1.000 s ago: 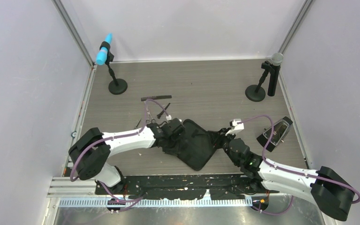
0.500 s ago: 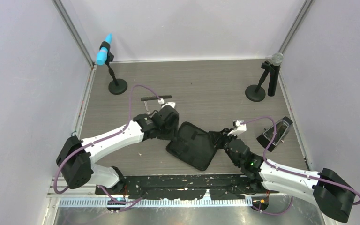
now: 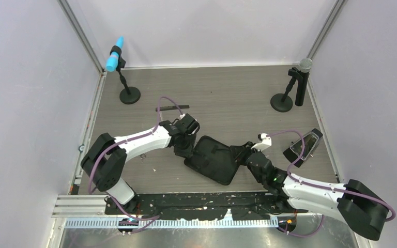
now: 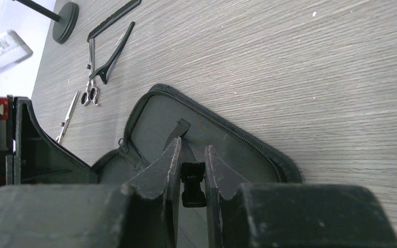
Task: Sort the hair-cutting tools
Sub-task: Place the haircut tool in the hairdressing tool bag.
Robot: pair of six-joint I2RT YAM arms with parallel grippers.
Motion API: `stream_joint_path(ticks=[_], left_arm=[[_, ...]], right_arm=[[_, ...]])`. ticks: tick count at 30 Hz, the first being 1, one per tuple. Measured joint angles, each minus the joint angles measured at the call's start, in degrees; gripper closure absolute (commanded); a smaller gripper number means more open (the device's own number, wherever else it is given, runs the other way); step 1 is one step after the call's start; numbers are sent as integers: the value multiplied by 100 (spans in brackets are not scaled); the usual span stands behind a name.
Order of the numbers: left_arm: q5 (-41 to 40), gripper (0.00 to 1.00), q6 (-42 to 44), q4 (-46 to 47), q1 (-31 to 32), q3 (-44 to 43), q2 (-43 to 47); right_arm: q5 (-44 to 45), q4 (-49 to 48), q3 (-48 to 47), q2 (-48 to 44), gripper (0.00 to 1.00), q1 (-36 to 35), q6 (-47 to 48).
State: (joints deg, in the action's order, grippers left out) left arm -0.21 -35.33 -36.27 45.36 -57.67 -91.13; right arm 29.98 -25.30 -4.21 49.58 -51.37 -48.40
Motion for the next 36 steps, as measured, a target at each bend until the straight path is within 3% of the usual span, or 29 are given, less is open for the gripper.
stream_joint_path(ticks=[7, 15, 24, 32, 34, 36], left_arm=[[520, 81, -323, 442, -11, 629, 125], [1032, 83, -1202, 1255, 0, 1825, 1051], [870, 83, -1401, 1215, 0, 1956, 1268], [713, 84, -1394, 1036, 7, 1958, 1390], [623, 78, -1384, 999, 9, 1958, 1436], [461, 63, -1373, 925, 17, 1958, 1504]], right_arm=[[-114, -439, -70, 562, 95, 68, -286], [-743, -796, -317, 1246, 95, 345, -437], [-2682, -892, -1228, 2708, 87, 1458, -568], [-3901, -704, -2253, 3888, 85, 1738, -286], [-4107, -704, -2323, 4054, 88, 1814, -269], [-4352, -715, -2396, 4232, 91, 1917, -251]])
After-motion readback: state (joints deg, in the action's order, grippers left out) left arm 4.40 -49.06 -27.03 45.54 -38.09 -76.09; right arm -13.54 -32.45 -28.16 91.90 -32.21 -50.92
